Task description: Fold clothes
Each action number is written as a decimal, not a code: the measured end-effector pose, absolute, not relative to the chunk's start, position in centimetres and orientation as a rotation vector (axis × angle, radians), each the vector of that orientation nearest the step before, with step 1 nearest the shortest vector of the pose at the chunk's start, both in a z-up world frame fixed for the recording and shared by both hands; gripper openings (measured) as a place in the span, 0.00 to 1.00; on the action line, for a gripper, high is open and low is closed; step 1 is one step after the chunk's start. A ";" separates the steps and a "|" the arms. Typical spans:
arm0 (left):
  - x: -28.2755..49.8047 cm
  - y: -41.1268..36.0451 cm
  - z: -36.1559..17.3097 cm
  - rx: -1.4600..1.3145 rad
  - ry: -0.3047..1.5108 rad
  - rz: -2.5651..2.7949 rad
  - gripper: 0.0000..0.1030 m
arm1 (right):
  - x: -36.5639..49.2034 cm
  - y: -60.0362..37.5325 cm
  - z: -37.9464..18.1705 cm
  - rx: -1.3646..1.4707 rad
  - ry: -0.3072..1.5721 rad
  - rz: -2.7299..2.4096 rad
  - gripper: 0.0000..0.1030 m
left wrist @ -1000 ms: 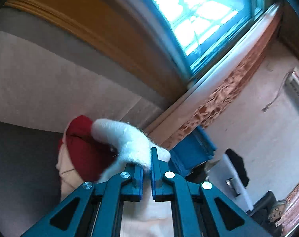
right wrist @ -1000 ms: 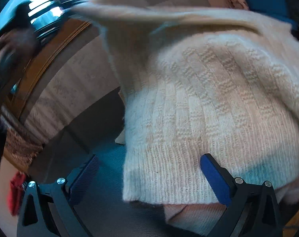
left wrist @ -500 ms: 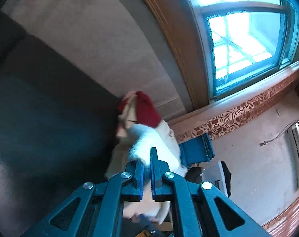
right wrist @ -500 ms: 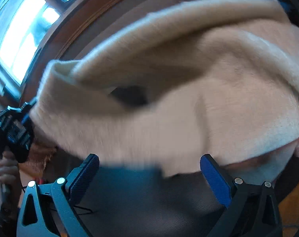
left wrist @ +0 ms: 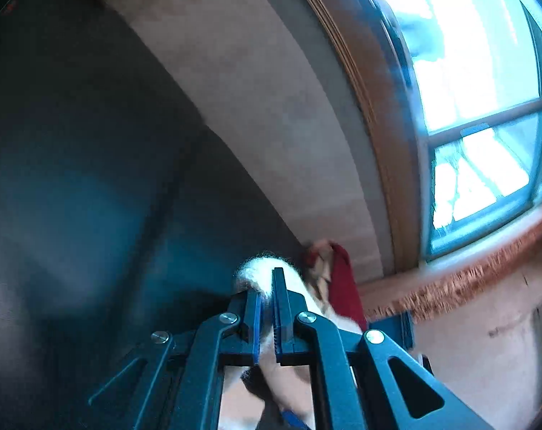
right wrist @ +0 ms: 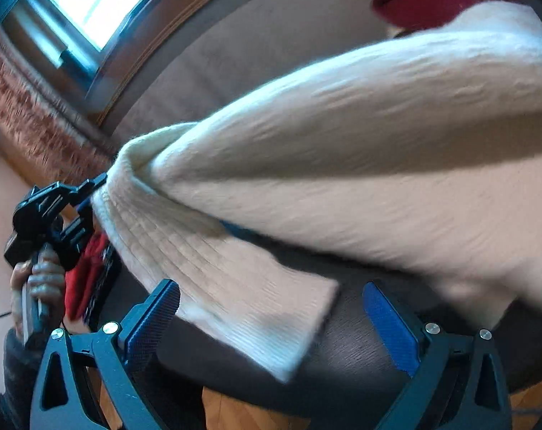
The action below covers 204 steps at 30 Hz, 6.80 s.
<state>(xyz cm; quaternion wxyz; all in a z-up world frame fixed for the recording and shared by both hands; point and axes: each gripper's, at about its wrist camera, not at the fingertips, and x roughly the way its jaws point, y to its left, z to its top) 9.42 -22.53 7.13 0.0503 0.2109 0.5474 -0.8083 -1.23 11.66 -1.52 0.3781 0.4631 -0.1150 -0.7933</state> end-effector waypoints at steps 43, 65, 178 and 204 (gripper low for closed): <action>3.4 -23.1 8.6 1.412 0.627 -2.734 0.24 | -18.1 -0.8 -5.1 1.156 0.559 -2.000 0.54; -12.4 -31.2 0.6 1.381 0.564 -2.473 0.01 | -36.3 -12.2 -0.5 1.089 0.545 -2.199 0.21; 6.8 -16.2 -1.9 1.329 1.070 -2.558 0.20 | -11.6 5.8 -4.3 0.904 -0.069 -2.004 1.00; 27.6 -27.2 5.8 1.033 1.214 -2.318 0.02 | -13.6 0.8 -2.6 1.146 0.001 -2.012 1.00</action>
